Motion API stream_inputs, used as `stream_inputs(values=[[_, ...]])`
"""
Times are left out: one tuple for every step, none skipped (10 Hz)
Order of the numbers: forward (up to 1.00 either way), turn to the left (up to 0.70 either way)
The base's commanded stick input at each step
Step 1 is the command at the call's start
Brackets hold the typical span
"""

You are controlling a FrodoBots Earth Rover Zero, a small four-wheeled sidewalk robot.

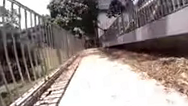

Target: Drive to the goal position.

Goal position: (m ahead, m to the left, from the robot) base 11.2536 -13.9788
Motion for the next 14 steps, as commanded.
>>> stream_inputs(values=[[0.7,0.0],[0.7,0.0],[0.7,0.0],[0.7,0.0],[0.7,0.0],[0.7,0.0],[0.7,0.0],[0.7,0.0],[0.7,0.0],[0.7,0.0],[0.7,0.0],[0.7,0.0],[0.7,0.0],[0.7,-0.05]])
